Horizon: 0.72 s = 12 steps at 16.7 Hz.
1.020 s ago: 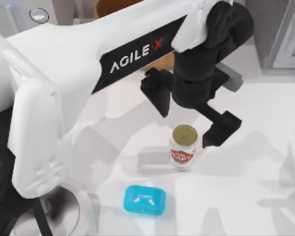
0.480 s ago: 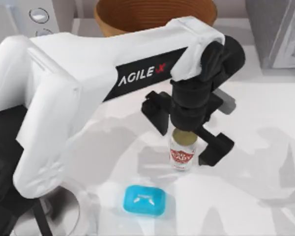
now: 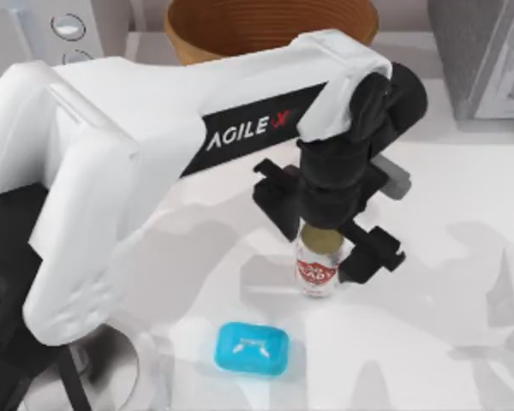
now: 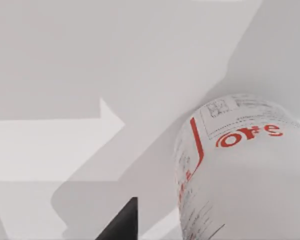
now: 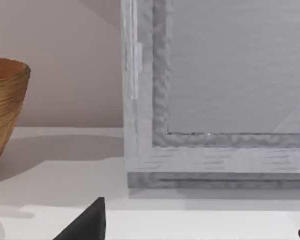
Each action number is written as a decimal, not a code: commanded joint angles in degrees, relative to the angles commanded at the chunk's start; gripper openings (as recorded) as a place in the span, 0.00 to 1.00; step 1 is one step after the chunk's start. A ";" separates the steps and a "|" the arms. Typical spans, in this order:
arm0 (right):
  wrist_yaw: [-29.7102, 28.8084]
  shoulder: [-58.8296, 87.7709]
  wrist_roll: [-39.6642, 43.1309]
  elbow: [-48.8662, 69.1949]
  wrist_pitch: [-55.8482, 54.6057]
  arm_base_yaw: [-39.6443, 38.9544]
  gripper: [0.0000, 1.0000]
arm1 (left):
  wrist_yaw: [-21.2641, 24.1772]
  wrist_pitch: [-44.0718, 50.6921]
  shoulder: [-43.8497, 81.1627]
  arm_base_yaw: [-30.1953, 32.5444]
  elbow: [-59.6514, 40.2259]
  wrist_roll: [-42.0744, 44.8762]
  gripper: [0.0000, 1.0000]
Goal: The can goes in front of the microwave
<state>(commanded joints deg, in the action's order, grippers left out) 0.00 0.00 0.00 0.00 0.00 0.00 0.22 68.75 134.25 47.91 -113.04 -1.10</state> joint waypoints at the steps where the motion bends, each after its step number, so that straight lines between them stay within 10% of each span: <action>1: 0.00 0.00 0.00 0.00 0.00 0.00 1.00 | 0.00 0.00 0.00 0.00 0.00 0.00 0.55; 8: 0.00 0.00 0.00 0.00 0.00 0.00 1.00 | 0.00 0.00 0.00 0.00 0.00 0.00 0.02; 12: 0.00 0.00 0.00 0.00 0.00 0.00 1.00 | 0.00 0.00 0.00 0.00 0.00 0.00 0.00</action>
<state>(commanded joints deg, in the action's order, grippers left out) 0.00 0.00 0.00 0.00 0.00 0.00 0.22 68.75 134.25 47.91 -113.04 -1.10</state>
